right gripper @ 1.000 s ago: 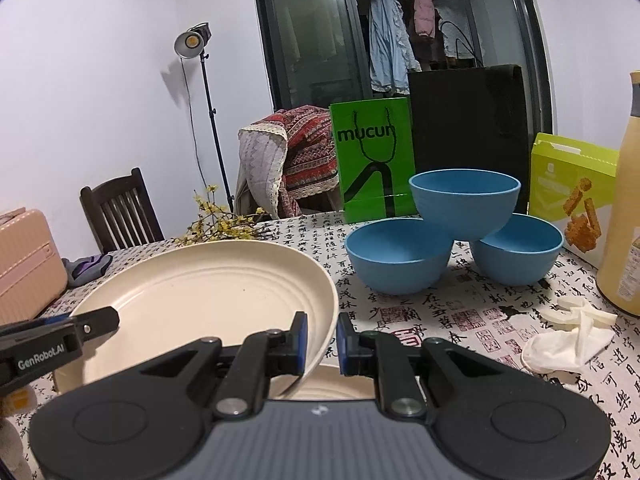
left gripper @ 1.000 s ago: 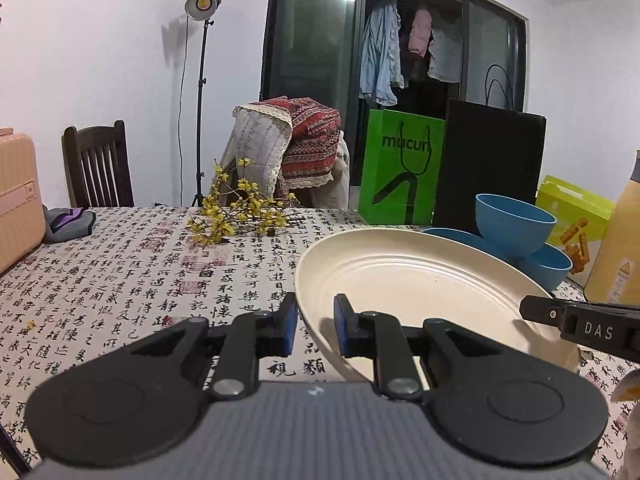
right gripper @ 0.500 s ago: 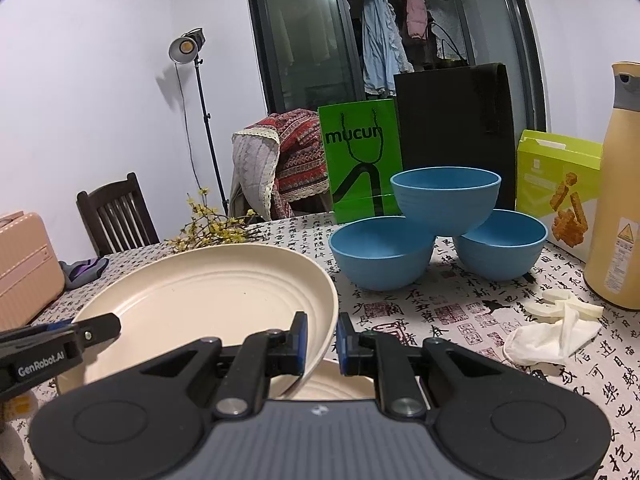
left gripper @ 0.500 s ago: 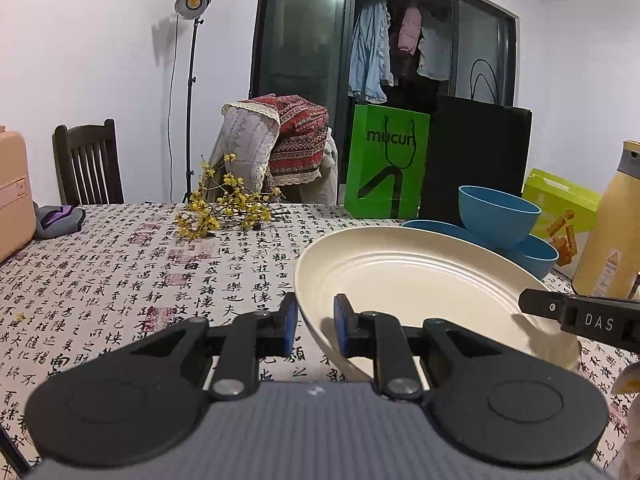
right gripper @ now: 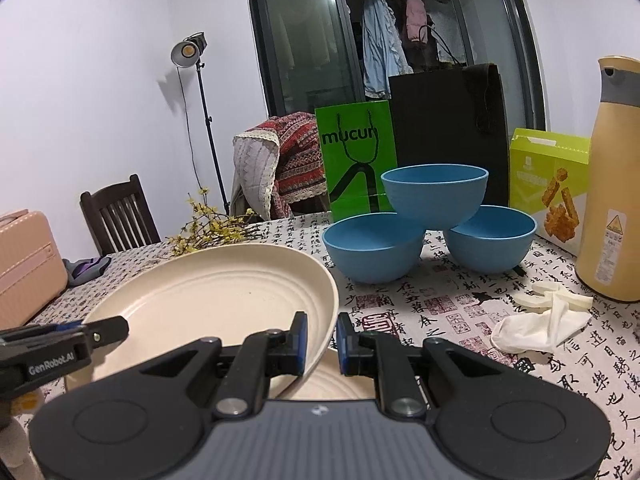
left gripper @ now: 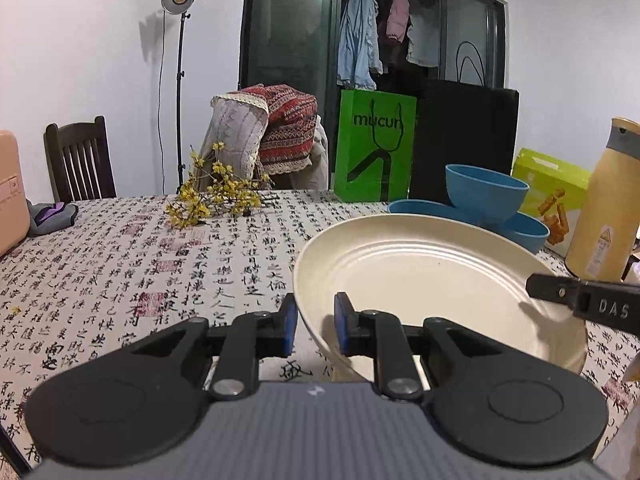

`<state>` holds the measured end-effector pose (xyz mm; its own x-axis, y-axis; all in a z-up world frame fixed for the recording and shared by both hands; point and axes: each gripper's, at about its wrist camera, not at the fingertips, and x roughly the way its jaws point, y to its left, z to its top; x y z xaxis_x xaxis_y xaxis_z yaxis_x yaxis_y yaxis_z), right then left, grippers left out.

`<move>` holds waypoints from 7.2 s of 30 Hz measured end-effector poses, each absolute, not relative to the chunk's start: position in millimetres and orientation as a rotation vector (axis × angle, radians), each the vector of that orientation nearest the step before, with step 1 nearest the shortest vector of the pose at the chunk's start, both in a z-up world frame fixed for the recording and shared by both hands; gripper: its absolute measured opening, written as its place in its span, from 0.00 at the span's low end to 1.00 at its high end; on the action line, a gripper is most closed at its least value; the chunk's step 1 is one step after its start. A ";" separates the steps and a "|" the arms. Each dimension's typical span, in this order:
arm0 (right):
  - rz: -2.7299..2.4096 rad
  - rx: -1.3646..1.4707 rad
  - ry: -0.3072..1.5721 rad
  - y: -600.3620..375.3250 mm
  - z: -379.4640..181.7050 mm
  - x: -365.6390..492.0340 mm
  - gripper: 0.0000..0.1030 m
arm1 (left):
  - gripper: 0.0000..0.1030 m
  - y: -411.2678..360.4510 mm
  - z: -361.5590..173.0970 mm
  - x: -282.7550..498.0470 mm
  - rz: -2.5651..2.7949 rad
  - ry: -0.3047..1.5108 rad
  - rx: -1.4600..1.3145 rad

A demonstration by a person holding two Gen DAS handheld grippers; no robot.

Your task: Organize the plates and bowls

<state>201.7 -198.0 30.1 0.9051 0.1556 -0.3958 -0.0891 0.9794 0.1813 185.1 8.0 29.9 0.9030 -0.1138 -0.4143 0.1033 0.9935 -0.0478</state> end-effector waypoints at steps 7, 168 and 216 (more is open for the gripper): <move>0.123 0.184 0.406 -207.1 26.3 194.7 0.14 | 0.19 3.1 21.8 179.7 -0.137 0.442 -0.016; 0.034 0.330 0.290 -274.6 -48.4 223.8 1.00 | 1.00 65.5 -29.2 199.5 -0.005 0.380 -0.191; 0.015 0.200 0.184 -318.3 29.2 216.8 1.00 | 1.00 12.8 76.3 224.0 -0.238 0.454 -0.206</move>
<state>216.8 -318.3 29.2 0.9831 0.0326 -0.1799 0.0038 0.9801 0.1984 224.0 12.8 76.3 0.8717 -0.2717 -0.4078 0.1807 0.9518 -0.2480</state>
